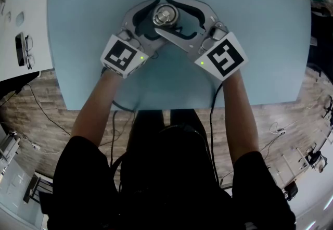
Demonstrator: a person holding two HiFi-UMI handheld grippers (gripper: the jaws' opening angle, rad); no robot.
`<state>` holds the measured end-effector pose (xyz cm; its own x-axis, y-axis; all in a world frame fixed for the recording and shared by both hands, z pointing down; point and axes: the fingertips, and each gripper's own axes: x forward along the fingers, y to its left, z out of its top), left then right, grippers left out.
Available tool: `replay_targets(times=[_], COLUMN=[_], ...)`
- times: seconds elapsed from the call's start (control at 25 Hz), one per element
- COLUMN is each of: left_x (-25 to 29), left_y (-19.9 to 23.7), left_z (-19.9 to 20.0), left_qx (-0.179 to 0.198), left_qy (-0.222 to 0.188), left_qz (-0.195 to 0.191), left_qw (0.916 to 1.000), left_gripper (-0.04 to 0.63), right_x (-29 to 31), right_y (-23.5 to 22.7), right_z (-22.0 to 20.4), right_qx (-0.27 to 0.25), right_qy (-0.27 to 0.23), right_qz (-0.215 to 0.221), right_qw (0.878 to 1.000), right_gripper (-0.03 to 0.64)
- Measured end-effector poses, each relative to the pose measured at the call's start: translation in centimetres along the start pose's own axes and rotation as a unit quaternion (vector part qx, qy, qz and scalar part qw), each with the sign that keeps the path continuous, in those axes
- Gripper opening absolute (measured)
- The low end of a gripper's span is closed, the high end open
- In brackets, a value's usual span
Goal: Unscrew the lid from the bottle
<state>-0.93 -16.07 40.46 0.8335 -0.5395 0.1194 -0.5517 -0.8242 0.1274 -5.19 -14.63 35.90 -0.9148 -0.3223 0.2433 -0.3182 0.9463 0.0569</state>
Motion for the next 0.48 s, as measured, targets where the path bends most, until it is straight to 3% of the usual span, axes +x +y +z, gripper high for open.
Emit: replay_targets(times=[0.48], left_x=[-0.02], left_y=[0.0], left_z=[-0.38], left_qx=[0.005], left_qy=[0.011], left_qz=[-0.012], left_qw=[0.9998], left_gripper=[0.371], right_x=[0.03], right_y=[0.08], right_z=[-0.25], right_qx=[-0.015], right_qy=[0.01], right_qz=[0.017], right_qw=[1.0], right_gripper=[0.264])
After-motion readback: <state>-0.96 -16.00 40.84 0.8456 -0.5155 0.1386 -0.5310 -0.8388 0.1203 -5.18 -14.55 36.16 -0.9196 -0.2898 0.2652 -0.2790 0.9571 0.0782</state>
